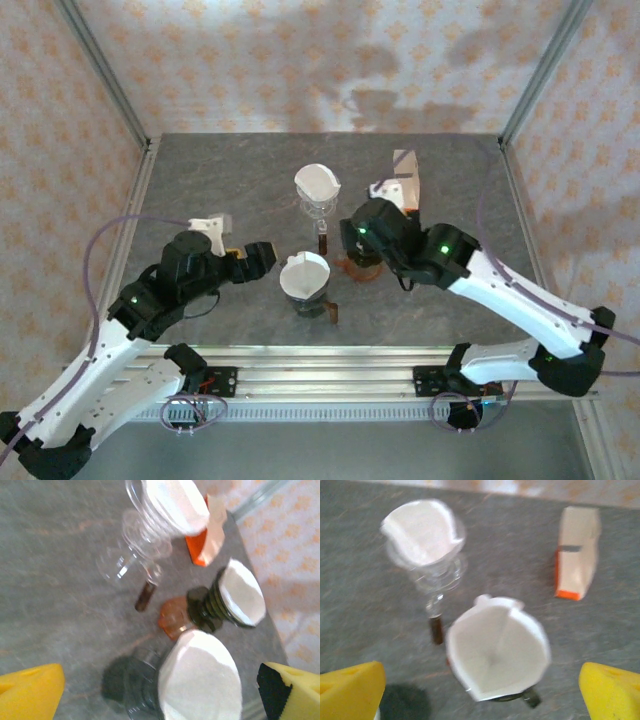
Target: Place the coffee filter in the dripper
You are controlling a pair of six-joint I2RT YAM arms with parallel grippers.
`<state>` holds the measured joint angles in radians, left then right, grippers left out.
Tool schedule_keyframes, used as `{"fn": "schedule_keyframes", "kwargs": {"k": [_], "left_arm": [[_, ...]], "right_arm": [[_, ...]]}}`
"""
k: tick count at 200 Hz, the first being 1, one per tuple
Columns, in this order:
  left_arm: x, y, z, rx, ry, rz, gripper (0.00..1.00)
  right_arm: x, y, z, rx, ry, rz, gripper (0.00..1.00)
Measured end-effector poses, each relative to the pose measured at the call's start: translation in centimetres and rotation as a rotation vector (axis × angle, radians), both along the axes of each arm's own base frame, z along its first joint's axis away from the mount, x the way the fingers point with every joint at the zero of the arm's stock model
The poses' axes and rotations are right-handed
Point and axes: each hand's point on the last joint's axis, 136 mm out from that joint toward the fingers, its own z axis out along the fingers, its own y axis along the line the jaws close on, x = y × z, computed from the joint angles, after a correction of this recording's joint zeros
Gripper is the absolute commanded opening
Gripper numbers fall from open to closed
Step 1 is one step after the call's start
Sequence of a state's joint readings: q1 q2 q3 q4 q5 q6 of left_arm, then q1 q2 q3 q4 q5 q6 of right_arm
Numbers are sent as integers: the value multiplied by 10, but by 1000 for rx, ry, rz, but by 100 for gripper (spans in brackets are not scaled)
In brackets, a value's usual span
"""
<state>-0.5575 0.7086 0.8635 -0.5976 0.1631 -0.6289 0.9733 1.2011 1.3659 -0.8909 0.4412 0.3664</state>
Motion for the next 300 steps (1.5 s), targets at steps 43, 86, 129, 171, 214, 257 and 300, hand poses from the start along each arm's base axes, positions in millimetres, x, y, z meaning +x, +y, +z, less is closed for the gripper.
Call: {"fn": "schedule_keyframes", "kwargs": {"k": [43,86,129,171,214,257,300], "left_arm": [[42,56,-17,93,31,258,100],[77,95,-41,193,44,439,100],[119,137,-76,472,64,537,100],[141,170,-124,710,43,587,100],[126,186,-180,828,-25,598,100],[141,195,-168,766,-137,639,100],[141,197,-177,704,-191,623,100]], "right_arm": [[3,-95,3,57,-143,-299,100],[-6,-155,-22,65,-213,-510,100],[3,-157,-42,28,-191,-554,100],[9,-155,-43,23,-194,-557,100],[10,-156,-43,1,-200,-548,100],[9,-165,-40,4,-238,-572,99],[14,-166,-46,4,-261,-558,100]]}}
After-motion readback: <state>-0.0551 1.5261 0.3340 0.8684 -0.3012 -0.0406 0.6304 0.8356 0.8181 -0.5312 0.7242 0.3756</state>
